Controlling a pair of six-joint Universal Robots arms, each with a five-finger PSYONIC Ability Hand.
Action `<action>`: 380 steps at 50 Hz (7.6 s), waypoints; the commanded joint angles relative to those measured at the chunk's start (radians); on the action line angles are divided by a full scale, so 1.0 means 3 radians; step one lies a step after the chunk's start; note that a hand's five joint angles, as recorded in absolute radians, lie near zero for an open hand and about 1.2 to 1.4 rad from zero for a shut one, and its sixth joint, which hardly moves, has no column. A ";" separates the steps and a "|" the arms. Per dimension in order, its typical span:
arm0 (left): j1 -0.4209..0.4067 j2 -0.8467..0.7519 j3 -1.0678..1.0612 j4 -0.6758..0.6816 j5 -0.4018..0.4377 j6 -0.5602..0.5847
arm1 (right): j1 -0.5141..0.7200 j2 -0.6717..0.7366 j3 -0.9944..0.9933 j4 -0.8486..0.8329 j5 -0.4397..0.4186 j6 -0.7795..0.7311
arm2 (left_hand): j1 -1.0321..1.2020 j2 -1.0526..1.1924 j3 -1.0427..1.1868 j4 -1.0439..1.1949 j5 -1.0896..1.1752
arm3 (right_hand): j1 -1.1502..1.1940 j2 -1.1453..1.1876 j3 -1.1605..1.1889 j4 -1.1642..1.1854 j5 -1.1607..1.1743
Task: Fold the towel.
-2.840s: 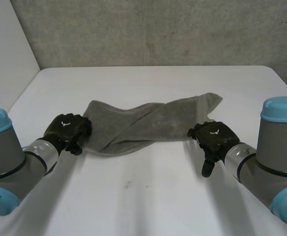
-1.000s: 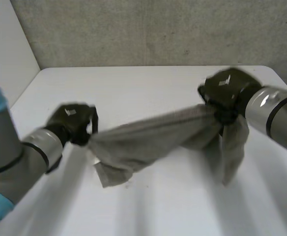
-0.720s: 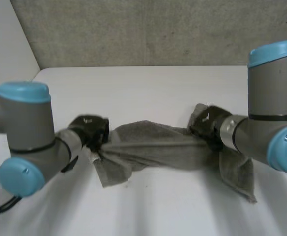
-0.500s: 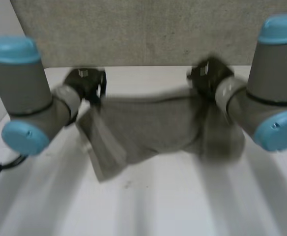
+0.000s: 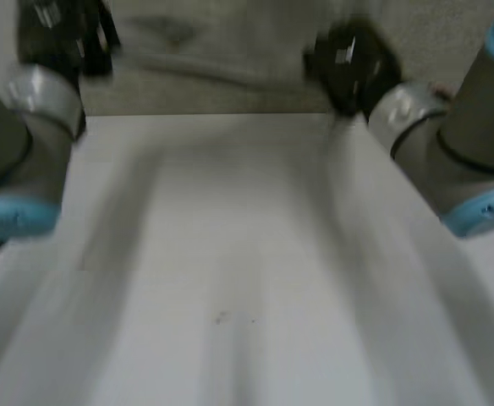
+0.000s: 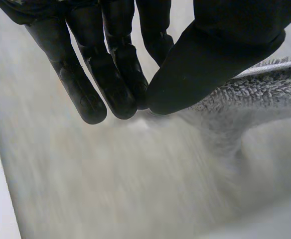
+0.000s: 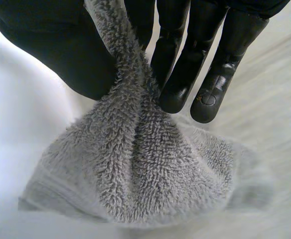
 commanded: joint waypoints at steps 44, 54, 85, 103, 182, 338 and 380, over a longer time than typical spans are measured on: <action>-0.0328 -0.0510 -0.1584 -0.0080 0.0314 0.0632 | -0.0264 0.0039 0.1058 0.0757 -0.0184 0.1693 | -0.2478 -0.2535 -0.2532 -0.2535 -0.2530 | 0.1489 0.0727 0.0693 0.0670 0.0805; -0.0445 -0.0531 -0.1619 -0.0090 0.0299 0.0632 | -0.0377 0.0106 0.1058 0.0675 -0.0179 0.2026 | -0.2448 -0.2506 -0.2502 -0.2506 -0.2500 | 0.1489 0.0727 0.0693 0.0670 0.0805; -0.0415 -0.0837 -0.1323 -0.0039 0.0309 0.0627 | -0.0459 0.0239 0.1001 0.0578 -0.0179 0.2281 | -0.1117 -0.1175 -0.1171 -0.1175 -0.1169 | 0.1489 0.0727 0.0693 0.0670 0.0805; -0.0405 -0.0735 -0.1251 -0.0003 0.0299 0.0596 | -0.0438 0.0223 0.1017 0.0578 -0.0194 0.2261 | 0.0572 0.0514 0.0518 0.0514 0.0520 | 0.1489 0.0727 0.0693 0.0670 0.0805; 0.0153 -0.0100 -0.1358 0.0385 0.0386 0.0662 | -0.0326 0.0550 0.0280 0.1565 -0.0522 -0.1073 | 0.0653 0.0595 0.0599 0.0595 0.0601 | 0.1221 0.0459 0.0426 0.0402 0.0537; 0.0229 -0.0464 -0.0953 0.0247 0.0135 0.0867 | -0.0750 0.0284 0.0577 0.0637 -0.0250 -0.1102 | 0.0653 0.0595 0.0599 0.0595 0.0601 | 0.1489 0.0727 0.0693 0.0670 0.0805; 0.0618 -0.0157 -0.1492 0.0242 0.0217 0.0984 | -0.1737 -0.0027 0.1963 0.0062 -0.1186 0.0287 | 0.0653 0.0595 0.0599 0.0595 0.0601 | -0.0856 -0.1618 -0.1652 -0.1675 -0.1540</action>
